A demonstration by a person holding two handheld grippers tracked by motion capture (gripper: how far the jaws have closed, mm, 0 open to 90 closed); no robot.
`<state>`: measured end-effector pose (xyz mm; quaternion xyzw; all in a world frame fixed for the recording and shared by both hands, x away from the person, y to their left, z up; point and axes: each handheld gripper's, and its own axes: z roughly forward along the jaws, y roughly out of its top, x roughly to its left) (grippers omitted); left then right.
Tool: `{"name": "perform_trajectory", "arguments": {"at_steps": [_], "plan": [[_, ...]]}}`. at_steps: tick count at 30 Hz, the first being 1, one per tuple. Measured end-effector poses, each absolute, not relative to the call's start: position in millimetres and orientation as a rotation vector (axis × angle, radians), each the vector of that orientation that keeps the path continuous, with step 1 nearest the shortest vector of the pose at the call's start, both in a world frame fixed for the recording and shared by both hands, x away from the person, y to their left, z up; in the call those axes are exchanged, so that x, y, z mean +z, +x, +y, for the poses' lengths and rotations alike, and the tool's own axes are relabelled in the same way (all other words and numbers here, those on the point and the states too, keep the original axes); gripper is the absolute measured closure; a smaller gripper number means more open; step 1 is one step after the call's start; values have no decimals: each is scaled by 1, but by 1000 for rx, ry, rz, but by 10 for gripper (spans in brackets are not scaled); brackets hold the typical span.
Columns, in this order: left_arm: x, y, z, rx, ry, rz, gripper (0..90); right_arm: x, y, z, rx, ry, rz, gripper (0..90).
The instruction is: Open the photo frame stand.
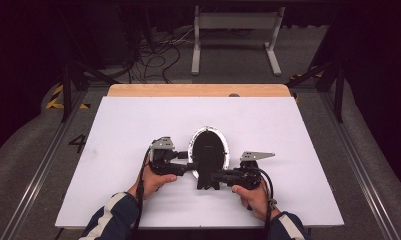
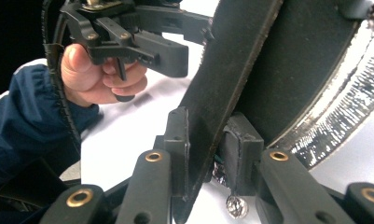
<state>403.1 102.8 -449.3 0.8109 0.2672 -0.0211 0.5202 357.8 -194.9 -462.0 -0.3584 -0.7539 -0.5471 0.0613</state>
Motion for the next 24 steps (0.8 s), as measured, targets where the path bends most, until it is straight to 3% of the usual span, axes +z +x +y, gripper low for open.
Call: {"name": "perform_trajectory", "arguments": {"at_steps": [4,7,15,24], "plan": [[-449,404,106,-56,1941,621,558,-462,357,-195,-1649,-1085,-2289,750],[-450,403,104,-70,1942,596,592,-463,358,-194,-1647,-1087,-2299,756],[-450,402,102,-90,1959,560,621,-462,357,-190,-1638,-1088,-2341,757],[-444,397,100,-14,1994,521,655,-459,355,-188,-1639,-1081,-2389,756]]}}
